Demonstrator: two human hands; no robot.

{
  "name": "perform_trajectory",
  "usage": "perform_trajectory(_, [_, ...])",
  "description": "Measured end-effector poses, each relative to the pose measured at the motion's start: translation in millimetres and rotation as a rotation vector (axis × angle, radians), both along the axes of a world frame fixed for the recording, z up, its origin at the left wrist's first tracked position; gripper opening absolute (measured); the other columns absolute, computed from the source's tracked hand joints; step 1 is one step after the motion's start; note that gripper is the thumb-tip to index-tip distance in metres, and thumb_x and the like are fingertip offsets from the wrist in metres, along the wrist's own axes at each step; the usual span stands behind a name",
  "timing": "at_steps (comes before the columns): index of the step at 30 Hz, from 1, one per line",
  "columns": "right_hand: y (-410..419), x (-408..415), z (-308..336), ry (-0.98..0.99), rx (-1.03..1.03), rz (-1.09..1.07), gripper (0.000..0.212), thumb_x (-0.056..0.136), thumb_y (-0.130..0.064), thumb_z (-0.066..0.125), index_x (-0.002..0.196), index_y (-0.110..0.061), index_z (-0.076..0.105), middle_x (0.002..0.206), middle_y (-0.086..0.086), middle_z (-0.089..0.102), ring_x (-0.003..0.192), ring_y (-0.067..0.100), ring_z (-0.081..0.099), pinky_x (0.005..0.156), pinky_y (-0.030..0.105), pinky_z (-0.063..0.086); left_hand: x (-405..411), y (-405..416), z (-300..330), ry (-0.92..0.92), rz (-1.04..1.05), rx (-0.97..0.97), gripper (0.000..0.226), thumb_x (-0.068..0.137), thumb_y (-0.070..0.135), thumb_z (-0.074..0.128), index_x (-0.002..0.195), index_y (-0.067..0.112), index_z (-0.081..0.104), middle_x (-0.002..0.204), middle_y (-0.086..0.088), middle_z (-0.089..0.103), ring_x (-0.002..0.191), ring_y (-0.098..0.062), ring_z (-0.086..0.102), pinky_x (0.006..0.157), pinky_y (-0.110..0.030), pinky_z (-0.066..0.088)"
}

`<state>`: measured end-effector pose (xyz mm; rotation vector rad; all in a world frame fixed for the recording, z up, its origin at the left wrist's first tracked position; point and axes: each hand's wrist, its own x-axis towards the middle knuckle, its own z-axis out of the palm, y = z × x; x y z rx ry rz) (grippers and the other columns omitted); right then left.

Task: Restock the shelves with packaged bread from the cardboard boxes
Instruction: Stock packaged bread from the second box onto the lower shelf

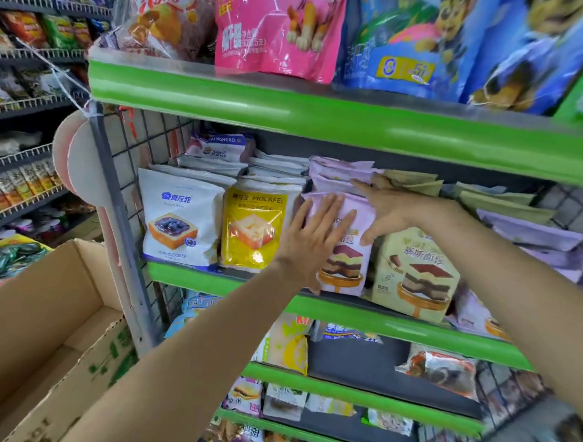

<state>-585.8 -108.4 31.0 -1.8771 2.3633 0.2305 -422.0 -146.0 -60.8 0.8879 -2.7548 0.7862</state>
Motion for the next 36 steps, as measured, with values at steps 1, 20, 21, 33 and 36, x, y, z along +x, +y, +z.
perform_trajectory(1, [-1,-4,-2,0.023,-0.003,-0.012,0.124,0.066,-0.046,0.080,0.151,-0.024,-0.008,0.160,0.006,-0.004,0.147,0.020,0.007,0.116,0.032,0.025,-5,-2,-2,0.009,0.013,-0.001,0.147,0.052,0.070,0.074,0.147,0.012,-0.022,0.155,-0.019,-0.018,0.145,-0.034,-0.013,0.112,-0.053,-0.011])
perform_trajectory(20, [-28,-12,7,-0.221,-0.046,0.119,0.110,0.071,-0.042,0.078,0.151,-0.018,0.006,0.158,0.001,0.017,0.143,0.017,0.024,0.112,0.024,0.026,-10,-15,20,0.115,0.035,0.126,0.135,0.064,0.066,0.069,0.147,0.008,-0.020,0.155,-0.018,-0.019,0.145,-0.032,-0.014,0.113,-0.038,-0.016])
perform_trajectory(21, [-32,-10,1,-0.223,-0.046,0.120,0.111,0.070,-0.042,0.079,0.151,-0.018,0.008,0.158,-0.001,0.019,0.142,0.016,0.026,0.111,0.024,0.027,-10,-16,20,0.098,0.054,0.129,0.136,0.064,0.066,0.069,0.146,0.007,-0.021,0.155,-0.018,-0.019,0.145,-0.032,-0.014,0.112,-0.037,-0.016])
perform_trajectory(33, [20,-25,24,-0.278,-0.459,0.061,0.062,0.089,-0.040,0.059,0.142,-0.015,0.039,0.147,0.004,0.043,0.132,0.022,0.043,0.100,0.025,0.036,-18,16,27,0.332,-0.087,0.191,0.092,0.080,0.035,0.064,0.150,0.008,0.009,0.159,-0.011,0.002,0.147,-0.025,0.004,0.118,-0.035,-0.004])
perform_trajectory(36, [56,-42,31,-0.136,-0.445,-0.001,0.041,0.095,-0.015,0.049,0.135,-0.005,0.046,0.141,0.014,0.048,0.127,0.028,0.046,0.093,0.026,0.034,-43,35,29,0.443,-0.384,0.046,0.069,0.066,0.023,0.069,0.127,-0.004,0.051,0.132,-0.021,0.052,0.127,-0.033,0.045,0.107,-0.029,0.019])
